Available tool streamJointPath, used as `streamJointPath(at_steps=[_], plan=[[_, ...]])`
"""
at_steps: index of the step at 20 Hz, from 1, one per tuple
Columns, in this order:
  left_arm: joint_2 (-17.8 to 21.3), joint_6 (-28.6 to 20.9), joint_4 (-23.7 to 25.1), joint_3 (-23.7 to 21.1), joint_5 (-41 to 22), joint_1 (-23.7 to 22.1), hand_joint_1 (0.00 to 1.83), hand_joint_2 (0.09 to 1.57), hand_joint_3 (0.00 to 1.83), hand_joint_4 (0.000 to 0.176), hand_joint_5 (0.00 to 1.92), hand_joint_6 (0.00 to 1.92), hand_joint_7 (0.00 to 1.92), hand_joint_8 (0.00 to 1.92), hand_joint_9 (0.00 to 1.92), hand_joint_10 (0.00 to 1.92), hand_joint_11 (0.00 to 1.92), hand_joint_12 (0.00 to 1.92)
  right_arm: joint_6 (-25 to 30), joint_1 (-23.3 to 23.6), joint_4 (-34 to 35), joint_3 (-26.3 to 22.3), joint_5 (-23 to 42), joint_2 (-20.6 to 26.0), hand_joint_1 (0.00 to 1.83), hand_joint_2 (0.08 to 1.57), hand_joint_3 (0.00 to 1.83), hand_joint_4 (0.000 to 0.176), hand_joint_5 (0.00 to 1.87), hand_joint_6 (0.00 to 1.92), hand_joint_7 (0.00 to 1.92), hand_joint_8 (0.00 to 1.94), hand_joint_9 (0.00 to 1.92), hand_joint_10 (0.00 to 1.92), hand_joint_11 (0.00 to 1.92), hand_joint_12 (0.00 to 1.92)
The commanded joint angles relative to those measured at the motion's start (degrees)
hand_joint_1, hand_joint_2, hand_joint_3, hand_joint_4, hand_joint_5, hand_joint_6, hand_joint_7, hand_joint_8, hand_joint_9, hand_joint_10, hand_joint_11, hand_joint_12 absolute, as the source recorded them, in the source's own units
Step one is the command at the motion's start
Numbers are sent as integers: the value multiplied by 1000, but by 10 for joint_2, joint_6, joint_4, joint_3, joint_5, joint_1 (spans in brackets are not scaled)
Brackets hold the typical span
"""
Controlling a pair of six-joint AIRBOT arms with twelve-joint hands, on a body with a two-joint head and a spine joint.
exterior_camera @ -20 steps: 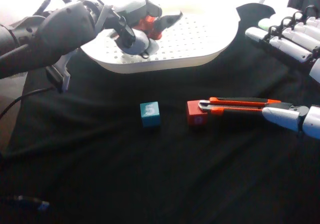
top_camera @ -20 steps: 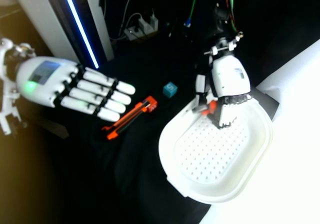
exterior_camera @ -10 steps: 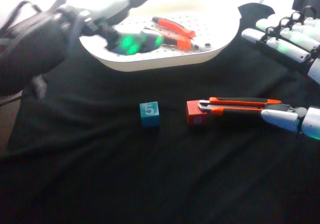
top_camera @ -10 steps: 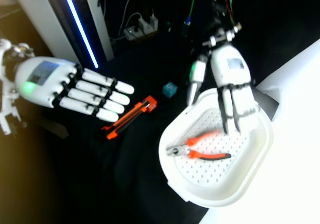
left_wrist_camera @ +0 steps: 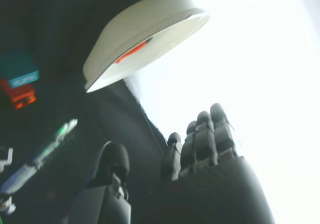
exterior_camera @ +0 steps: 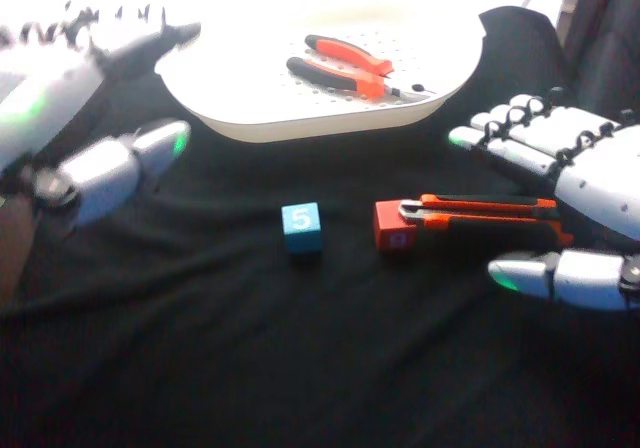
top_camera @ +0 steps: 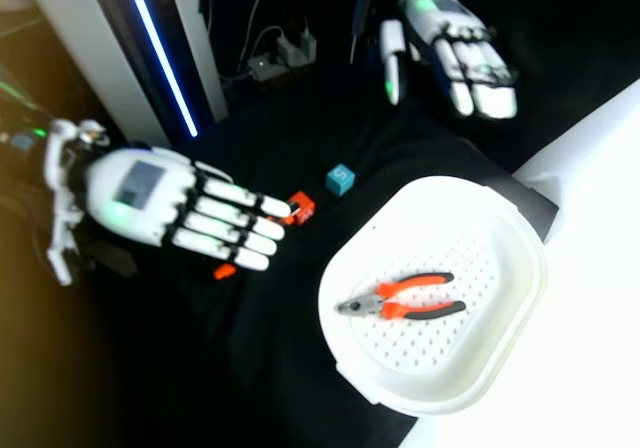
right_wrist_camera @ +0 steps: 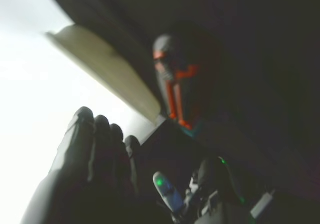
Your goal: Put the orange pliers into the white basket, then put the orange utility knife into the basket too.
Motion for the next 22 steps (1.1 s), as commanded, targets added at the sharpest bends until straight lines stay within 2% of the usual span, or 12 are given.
streamJointPath(at_steps=[1, 5, 8, 9, 10, 11, 12, 15, 16, 17, 18, 22], plan=[[2, -10, -5, -3, -112, 5, 598, 1441, 0, 0, 418, 73, 427, 625, 392, 1185, 183, 1789, 0, 12, 0, 8, 47, -7, 483, 1214, 1, 2, 0, 0, 0, 0, 0, 0, 0, 0], [0, -10, -14, -14, -141, 24, 519, 1439, 0, 0, 462, 52, 452, 944, 369, 1312, 5, 1826, 0, 30, 6, 40, 4, -40, 488, 1262, 0, 0, 214, 34, 335, 27, 289, 113, 0, 1040], [0, -10, -13, -16, -150, 25, 557, 1457, 0, 0, 443, 41, 459, 662, 384, 1195, 13, 1762, 0, 39, 6, 57, -17, -58, 550, 1302, 1, 0, 288, 777, 355, 955, 197, 1292, 0, 1684], [0, -10, -13, -16, -153, 25, 563, 1463, 0, 0, 436, 39, 475, 484, 389, 1120, 2, 1713, 0, 41, 6, 60, -20, -59, 662, 1380, 0, 132, 432, 1537, 364, 1305, 283, 1541, 129, 1836], [0, -10, -13, -16, -155, 26, 564, 1463, 0, 0, 439, 42, 528, 571, 408, 1097, 26, 1727, -1, 43, 6, 62, -21, -61, 734, 1387, 0, 134, 497, 1695, 451, 1751, 423, 1845, 420, 1904], [0, -11, -12, -17, -157, 28, 570, 1463, 0, 0, 448, 47, 539, 604, 411, 1115, 34, 1739, -2, 48, 6, 64, -21, -61, 899, 1334, 0, 8, 647, 1876, 687, 1903, 710, 1906, 773, 1918], [0, -11, -12, -17, -158, 29, 583, 1458, 0, 0, 464, 52, 525, 579, 443, 1225, 86, 1757, -3, 52, 6, 63, -19, -59, 1007, 1317, 0, 0, 795, 1912, 861, 1933, 891, 1918, 965, 1920], [0, -15, -13, -17, -163, 36, 658, 1426, 0, 0, 486, 37, 561, 676, 429, 1335, 50, 1831, -3, 69, -20, 48, 11, -48, 1321, 1278, 0, 2, 1112, 1921, 1321, 1941, 1397, 1921, 1339, 1921], [0, -16, -13, -18, -166, 37, 1085, 1398, 0, 0, 489, 32, 507, 1508, 464, 1438, 119, 1887, -3, 74, -30, 35, 34, -34, 1340, 1267, 0, 4, 1085, 1921, 1388, 1941, 1471, 1921, 1307, 1921], [0, -16, -14, -18, -167, 37, 1170, 1395, 0, 0, 490, 28, 491, 1695, 487, 1536, 239, 1914, -3, 84, -43, 25, 50, -20, 1351, 1267, 0, 6, 1013, 1921, 1364, 1941, 1478, 1921, 1347, 1921], [1, -16, -14, -19, -170, 39, 778, 1412, 2, 0, 489, 23, 359, 1196, 416, 1452, 122, 1890, -3, 108, -67, 16, 56, -6, 1350, 1284, 0, 79, 980, 1921, 1331, 1941, 1483, 1921, 1456, 1921], [0, -16, -14, -21, -175, 43, 746, 1408, 1, 0, 493, 15, 396, 1211, 322, 1332, 3, 1827, -4, 180, -98, 33, 30, -5, 1360, 1256, 0, 127, 945, 1921, 1269, 1941, 1435, 1921, 1491, 1921]])
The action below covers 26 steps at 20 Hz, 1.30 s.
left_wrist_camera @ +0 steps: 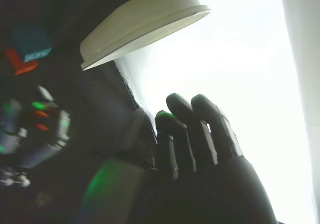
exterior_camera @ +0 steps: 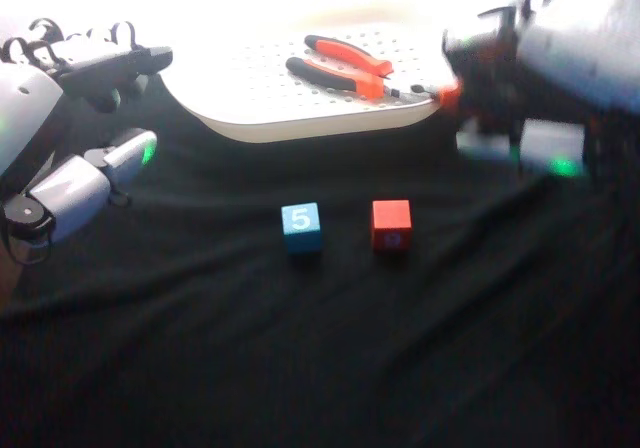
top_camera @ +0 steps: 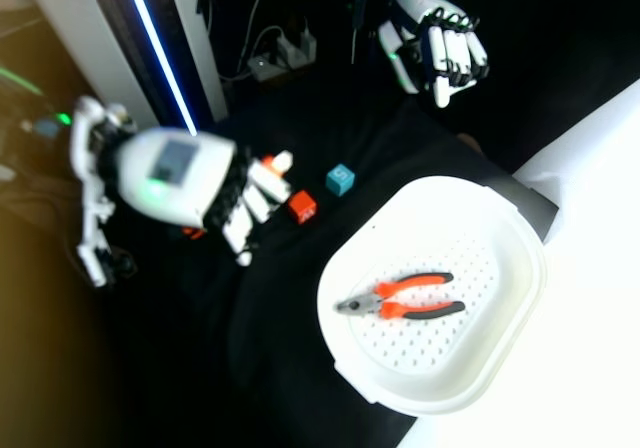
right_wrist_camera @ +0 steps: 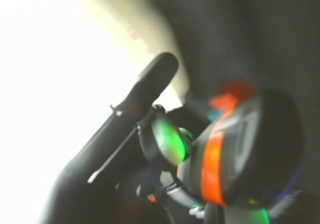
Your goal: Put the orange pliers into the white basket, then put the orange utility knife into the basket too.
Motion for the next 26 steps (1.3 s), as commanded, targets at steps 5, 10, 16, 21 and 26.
streamJointPath(at_steps=[5, 10, 16, 21, 26], plan=[[-3, -3, 14, 0, -71, 0, 594, 1417, 0, 0, 514, 19, 457, 1057, 316, 1327, 3, 1824, -10, 119, -40, 103, -107, -92, 1346, 1254, 0, 127, 1013, 1921, 1257, 1941, 1383, 1921, 1475, 1921], [-3, -6, 23, 1, -70, 1, 522, 1420, 3, 0, 490, 12, 331, 835, 281, 1227, 0, 1677, -18, 163, -39, 237, -241, -215, 1246, 1254, 0, 86, 938, 1921, 1028, 1941, 1171, 1921, 1297, 1921], [-4, -7, 33, 0, -77, 1, 474, 1416, 0, 0, 463, 0, 309, 652, 239, 1048, 0, 1507, -20, 167, -29, 272, -272, -240, 756, 1204, 0, 27, 200, 579, 206, 714, 96, 1004, 65, 1422], [-1, -7, 33, -3, -80, 1, 486, 1376, 0, 0, 333, 0, 368, 146, 173, 796, 0, 1313, -20, 167, -27, 236, -254, -214, 314, 1152, 0, 38, 0, 0, 0, 0, 0, 0, 0, 0], [4, -5, 36, -8, -74, 2, 316, 1354, 0, 46, 98, 0, 85, 0, 30, 55, 0, 242, -22, 154, -29, 108, -172, -103, 199, 1169, 2, 19, 0, 0, 0, 0, 0, 0, 0, 0]])
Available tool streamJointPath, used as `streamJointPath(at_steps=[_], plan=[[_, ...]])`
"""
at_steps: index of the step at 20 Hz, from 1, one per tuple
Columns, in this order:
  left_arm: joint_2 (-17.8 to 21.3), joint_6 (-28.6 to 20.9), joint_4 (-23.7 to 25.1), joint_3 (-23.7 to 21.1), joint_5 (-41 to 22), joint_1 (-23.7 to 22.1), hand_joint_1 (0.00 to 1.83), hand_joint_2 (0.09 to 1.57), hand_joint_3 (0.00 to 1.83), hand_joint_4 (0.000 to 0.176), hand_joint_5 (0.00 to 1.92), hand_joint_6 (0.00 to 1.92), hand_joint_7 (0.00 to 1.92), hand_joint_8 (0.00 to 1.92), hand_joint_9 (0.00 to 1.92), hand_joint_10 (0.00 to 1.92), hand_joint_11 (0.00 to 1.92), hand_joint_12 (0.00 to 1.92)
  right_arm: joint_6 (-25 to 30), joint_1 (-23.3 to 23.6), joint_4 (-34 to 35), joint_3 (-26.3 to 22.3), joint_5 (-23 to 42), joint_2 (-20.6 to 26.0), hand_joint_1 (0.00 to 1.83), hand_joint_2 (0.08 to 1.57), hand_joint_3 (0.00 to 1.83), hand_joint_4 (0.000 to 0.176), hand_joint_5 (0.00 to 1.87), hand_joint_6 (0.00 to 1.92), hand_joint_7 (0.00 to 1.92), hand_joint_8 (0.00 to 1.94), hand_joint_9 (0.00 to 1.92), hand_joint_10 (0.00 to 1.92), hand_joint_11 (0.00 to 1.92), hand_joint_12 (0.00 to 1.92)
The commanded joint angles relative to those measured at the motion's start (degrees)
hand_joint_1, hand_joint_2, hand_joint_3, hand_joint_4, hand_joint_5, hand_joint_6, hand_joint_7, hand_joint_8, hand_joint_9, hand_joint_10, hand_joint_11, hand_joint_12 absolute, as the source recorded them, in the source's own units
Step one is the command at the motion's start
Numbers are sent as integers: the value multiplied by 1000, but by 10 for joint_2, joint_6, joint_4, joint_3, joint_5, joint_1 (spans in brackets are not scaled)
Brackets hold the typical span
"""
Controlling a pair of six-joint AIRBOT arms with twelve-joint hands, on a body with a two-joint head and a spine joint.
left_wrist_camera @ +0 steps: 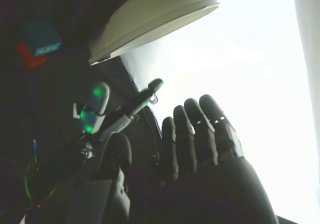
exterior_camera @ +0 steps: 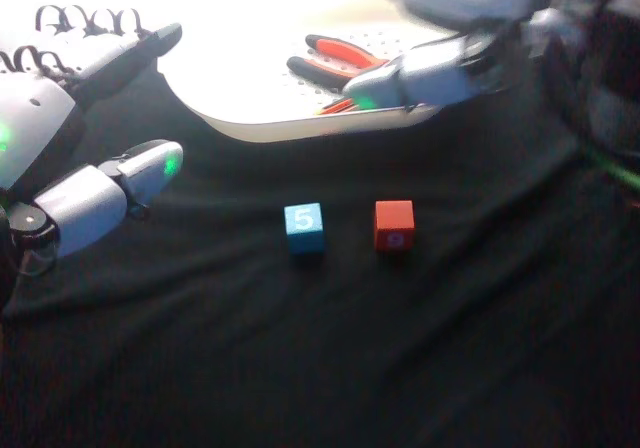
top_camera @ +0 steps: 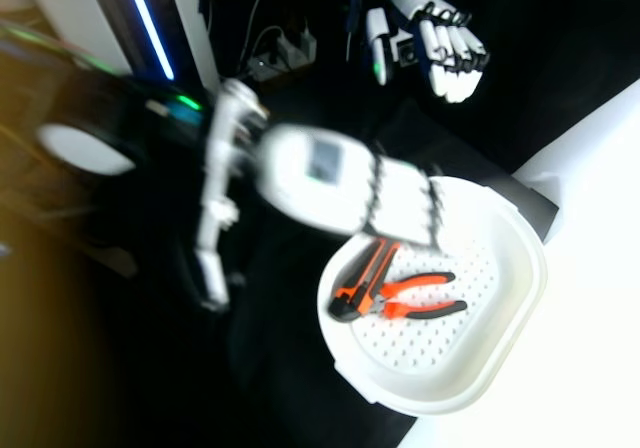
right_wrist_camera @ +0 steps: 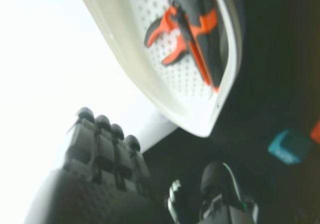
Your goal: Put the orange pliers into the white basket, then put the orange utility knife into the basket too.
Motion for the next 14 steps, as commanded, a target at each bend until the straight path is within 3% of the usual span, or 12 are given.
streamJointPath(at_steps=[1, 2, 3, 4, 5, 6, 7, 8, 10, 11, 12, 14], plan=[[7, -1, 11, -3, -72, -1, 200, 1299, 0, 81, 11, 0, 4, 0, 0, 1, 0, 9, -6, -8, -1, -13, 86, 13, 85, 1166, 1, 40, 0, 0, 0, 0, 0, 0, 0, 0], [11, -1, 12, -6, -74, 2, 210, 1282, 0, 95, 1, 0, 0, 0, 0, 0, 0, 1, -10, -27, -1, -40, 111, 39, 60, 1163, 0, 58, 0, 0, 0, 0, 0, 0, 0, 0], [15, 1, 12, -9, -76, 6, 210, 1282, 0, 95, 1, 0, 0, 0, 0, 0, 0, 1, -11, -49, -1, -71, 145, 69, 60, 1163, 0, 58, 0, 0, 0, 0, 0, 0, 0, 0], [17, 2, 11, -12, -81, 9, 186, 1217, 0, 92, 0, 0, 0, 0, 0, 0, 0, 0, -11, -67, -1, -91, 170, 90, 3, 1099, 0, 87, 0, 0, 0, 0, 0, 0, 0, 0], [21, 4, 9, -16, -88, 14, 171, 1201, 0, 95, 0, 0, 0, 0, 0, 0, 0, 0, -11, -84, -1, -113, 198, 112, 0, 1078, 0, 71, 0, 0, 0, 0, 0, 0, 0, 0], [25, 5, 7, -20, -97, 20, 171, 1201, 0, 95, 0, 0, 0, 0, 0, 0, 0, 0, -11, -103, 0, -131, 221, 133, 0, 1078, 0, 71, 0, 0, 0, 0, 0, 0, 0, 0], [30, 6, 3, -24, -106, 29, 84, 1182, 0, 99, 0, 0, 0, 0, 0, 0, 0, 0, -11, -122, 0, -147, 241, 152, 0, 1067, 0, 44, 0, 0, 0, 0, 0, 0, 0, 0], [35, 7, 1, -28, -115, 36, 57, 1172, 0, 107, 0, 0, 0, 0, 0, 0, 0, 0, -11, -140, 3, -165, 265, 175, 0, 1078, 0, 29, 0, 0, 0, 0, 0, 0, 0, 0], [43, 9, -3, -34, -129, 44, 37, 1171, 0, 111, 0, 0, 0, 0, 0, 0, 0, 0, -11, -168, 12, -191, 306, 207, 0, 1080, 0, 24, 0, 0, 0, 0, 0, 0, 0, 0], [47, 11, -4, -37, -136, 48, 32, 1168, 0, 132, 0, 0, 0, 0, 0, 0, 0, 0, -11, -180, 16, -201, 326, 220, 0, 1061, 0, 47, 0, 0, 0, 0, 0, 0, 0, 0], [51, 11, -5, -39, -144, 51, 21, 1160, 0, 143, 0, 0, 0, 0, 0, 0, 0, 0, -11, -191, 20, -210, 343, 232, 0, 1067, 0, 106, 0, 0, 0, 0, 0, 0, 0, 0], [61, 13, -8, -45, -159, 58, 18, 1134, 0, 173, 0, 0, 0, 0, 0, 0, 0, 0, -11, -206, 28, -226, 386, 252, 0, 1067, 0, 82, 0, 0, 0, 0, 0, 0, 0, 0]])
